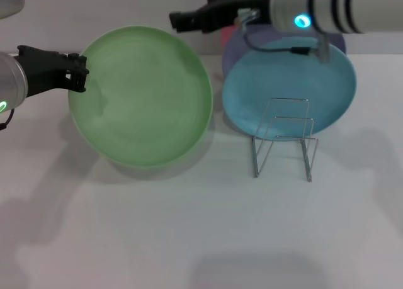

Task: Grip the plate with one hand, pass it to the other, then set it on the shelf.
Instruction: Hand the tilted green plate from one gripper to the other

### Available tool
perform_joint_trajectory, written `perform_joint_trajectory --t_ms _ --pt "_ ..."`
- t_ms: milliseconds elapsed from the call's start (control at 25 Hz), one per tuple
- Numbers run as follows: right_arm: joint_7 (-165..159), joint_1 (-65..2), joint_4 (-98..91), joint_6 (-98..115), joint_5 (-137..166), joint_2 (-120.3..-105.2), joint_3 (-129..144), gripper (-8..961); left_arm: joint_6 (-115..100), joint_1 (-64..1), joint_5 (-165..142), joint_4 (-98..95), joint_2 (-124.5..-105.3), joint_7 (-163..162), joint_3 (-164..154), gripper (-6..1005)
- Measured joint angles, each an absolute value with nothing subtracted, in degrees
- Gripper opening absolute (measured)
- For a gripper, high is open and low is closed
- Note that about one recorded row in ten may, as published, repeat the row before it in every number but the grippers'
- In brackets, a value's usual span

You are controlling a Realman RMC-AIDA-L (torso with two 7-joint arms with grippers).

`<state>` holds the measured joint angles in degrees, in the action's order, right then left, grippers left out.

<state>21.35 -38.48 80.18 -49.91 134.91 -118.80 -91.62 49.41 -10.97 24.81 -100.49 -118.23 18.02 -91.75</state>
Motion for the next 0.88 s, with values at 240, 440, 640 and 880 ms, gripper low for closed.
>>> perform_joint_trajectory --t_ms 240,440,640,880 --pt "21.4 -44.4 70.3 -50.1 135.3 -118.75 -91.5 829 49.4 -10.9 24.9 -100.5 -118.21 18.0 -91.8 37" --pt "22.1 -46.7 66.3 -49.7 135.4 -118.74 -91.5 828 49.6 -10.9 25.0 -100.4 -118.21 18.0 -91.8 38" --pt "22.3 -46.9 65.7 -48.7 135.4 -118.78 -90.7 828 49.7 -11.0 25.0 -100.4 -118.21 18.1 -91.8 39" --pt "22.4 -47.2 64.7 -48.3 135.4 -118.82 -90.1 820 49.8 -11.2 25.1 -100.2 -118.27 18.6 -91.8 40"
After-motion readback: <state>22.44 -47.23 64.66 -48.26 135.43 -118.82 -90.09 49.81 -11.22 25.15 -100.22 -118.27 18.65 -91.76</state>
